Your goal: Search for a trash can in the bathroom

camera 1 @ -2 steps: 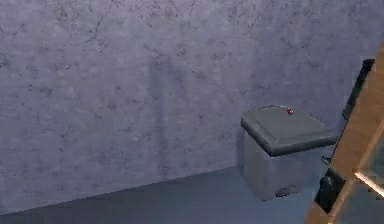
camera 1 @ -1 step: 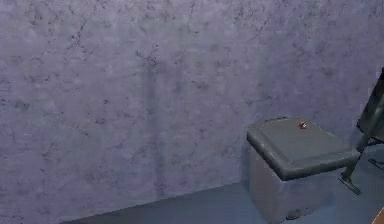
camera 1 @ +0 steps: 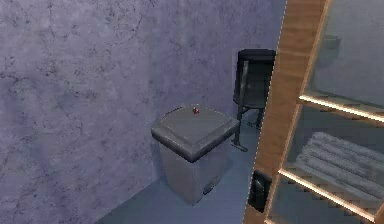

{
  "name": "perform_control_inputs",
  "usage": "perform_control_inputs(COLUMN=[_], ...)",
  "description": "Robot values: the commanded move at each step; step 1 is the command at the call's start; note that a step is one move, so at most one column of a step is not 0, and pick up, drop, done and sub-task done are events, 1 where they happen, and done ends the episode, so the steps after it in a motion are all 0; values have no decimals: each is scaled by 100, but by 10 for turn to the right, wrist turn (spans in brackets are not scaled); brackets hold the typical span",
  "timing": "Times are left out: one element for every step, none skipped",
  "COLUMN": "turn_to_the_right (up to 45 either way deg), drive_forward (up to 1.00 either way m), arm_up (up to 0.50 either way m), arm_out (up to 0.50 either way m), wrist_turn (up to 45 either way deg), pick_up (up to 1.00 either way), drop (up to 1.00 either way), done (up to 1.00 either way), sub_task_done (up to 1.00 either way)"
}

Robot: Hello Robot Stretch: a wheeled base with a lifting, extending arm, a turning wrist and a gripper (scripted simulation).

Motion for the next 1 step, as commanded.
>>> perform_control_inputs(turn_to_the_right=[0], drive_forward=[0], arm_up=[0], arm_out=[0], wrist_turn=[0], pick_up=[0], drop=[0], done=[100], sub_task_done=[0])
